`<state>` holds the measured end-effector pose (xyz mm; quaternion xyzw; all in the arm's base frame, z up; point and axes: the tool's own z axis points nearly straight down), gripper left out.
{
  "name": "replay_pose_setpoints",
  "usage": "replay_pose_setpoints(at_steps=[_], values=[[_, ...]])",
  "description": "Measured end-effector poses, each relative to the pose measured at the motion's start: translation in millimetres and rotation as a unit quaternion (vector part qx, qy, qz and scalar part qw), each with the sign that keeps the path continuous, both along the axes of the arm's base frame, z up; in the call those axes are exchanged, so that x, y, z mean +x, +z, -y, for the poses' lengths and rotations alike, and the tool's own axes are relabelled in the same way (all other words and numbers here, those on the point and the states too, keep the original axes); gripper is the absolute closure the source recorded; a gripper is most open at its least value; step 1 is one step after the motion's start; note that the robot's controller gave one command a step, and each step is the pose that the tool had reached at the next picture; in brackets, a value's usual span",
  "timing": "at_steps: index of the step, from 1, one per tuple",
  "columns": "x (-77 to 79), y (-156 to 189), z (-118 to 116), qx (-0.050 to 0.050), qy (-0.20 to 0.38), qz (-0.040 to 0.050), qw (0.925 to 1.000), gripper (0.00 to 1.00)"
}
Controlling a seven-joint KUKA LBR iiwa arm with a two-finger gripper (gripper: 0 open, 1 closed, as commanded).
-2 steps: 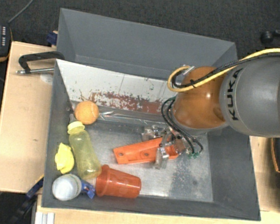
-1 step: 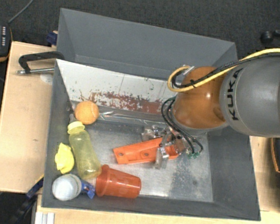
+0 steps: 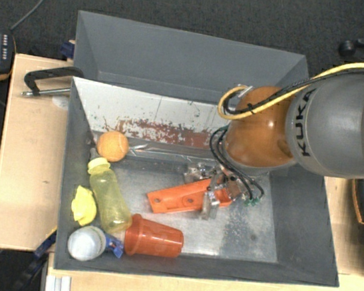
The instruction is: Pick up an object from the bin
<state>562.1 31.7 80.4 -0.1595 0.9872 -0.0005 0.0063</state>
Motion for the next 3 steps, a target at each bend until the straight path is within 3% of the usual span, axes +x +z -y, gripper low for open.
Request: replay_pose_setpoints(at_steps=[3], values=[[0.0,0.0,0.0,0.000,0.000,0.0000,1.0000,1.00]])
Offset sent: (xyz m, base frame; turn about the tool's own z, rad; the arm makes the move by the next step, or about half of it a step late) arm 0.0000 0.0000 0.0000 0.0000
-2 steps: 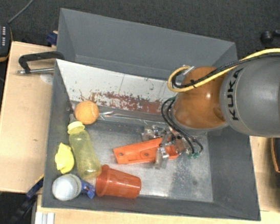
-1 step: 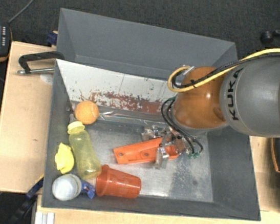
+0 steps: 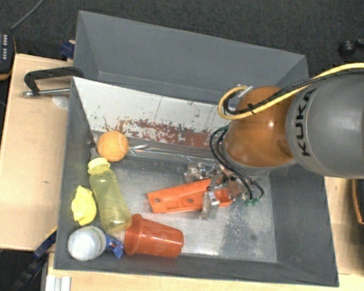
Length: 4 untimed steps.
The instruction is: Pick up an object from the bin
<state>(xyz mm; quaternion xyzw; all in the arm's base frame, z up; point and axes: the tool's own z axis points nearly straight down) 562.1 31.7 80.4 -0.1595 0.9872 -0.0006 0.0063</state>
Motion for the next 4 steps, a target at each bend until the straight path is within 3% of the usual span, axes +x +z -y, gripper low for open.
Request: replay_pose_setpoints(at_steps=[4], values=[[0.0,0.0,0.0,0.000,0.000,0.0000,1.0000,1.00]])
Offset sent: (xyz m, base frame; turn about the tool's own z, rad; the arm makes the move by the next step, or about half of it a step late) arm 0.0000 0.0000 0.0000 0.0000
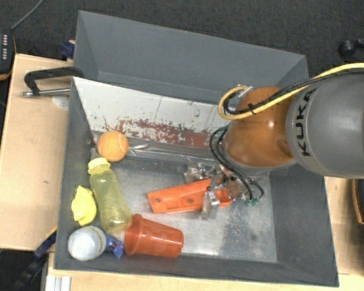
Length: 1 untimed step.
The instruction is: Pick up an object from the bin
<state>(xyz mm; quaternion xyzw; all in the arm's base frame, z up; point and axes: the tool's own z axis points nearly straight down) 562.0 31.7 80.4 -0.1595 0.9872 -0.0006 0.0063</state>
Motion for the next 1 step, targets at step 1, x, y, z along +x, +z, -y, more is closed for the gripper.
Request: replay_pose_setpoints(at_steps=[1], values=[[0.0,0.0,0.0,0.000,0.000,0.0000,1.0000,1.00]])
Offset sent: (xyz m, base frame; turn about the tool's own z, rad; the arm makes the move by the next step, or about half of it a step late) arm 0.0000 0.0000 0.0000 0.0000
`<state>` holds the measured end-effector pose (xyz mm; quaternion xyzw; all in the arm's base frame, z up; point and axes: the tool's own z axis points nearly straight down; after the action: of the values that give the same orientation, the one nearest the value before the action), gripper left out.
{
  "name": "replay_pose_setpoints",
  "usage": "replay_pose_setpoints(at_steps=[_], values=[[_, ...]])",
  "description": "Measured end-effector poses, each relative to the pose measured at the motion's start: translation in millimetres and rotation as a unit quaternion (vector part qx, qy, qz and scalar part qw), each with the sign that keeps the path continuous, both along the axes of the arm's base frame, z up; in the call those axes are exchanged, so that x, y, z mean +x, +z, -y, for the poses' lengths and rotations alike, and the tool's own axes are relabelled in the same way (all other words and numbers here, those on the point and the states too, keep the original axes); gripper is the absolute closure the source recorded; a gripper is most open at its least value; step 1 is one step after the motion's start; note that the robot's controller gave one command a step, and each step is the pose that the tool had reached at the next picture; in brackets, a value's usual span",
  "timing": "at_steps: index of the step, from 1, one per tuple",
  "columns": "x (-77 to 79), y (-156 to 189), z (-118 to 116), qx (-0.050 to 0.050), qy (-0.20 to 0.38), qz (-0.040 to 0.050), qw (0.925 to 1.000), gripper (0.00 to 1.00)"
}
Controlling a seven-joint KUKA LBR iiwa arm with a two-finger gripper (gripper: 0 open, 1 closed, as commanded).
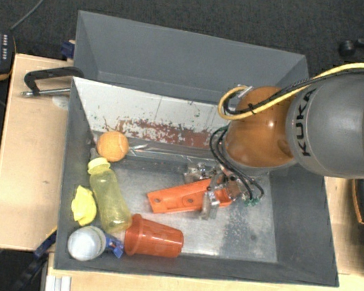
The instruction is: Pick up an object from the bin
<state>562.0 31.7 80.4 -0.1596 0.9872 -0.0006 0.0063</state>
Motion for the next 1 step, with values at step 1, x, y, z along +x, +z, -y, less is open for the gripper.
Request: replay_pose_setpoints(at_steps=[1], values=[[0.0,0.0,0.0,0.000,0.000,0.0000,1.0000,1.00]])
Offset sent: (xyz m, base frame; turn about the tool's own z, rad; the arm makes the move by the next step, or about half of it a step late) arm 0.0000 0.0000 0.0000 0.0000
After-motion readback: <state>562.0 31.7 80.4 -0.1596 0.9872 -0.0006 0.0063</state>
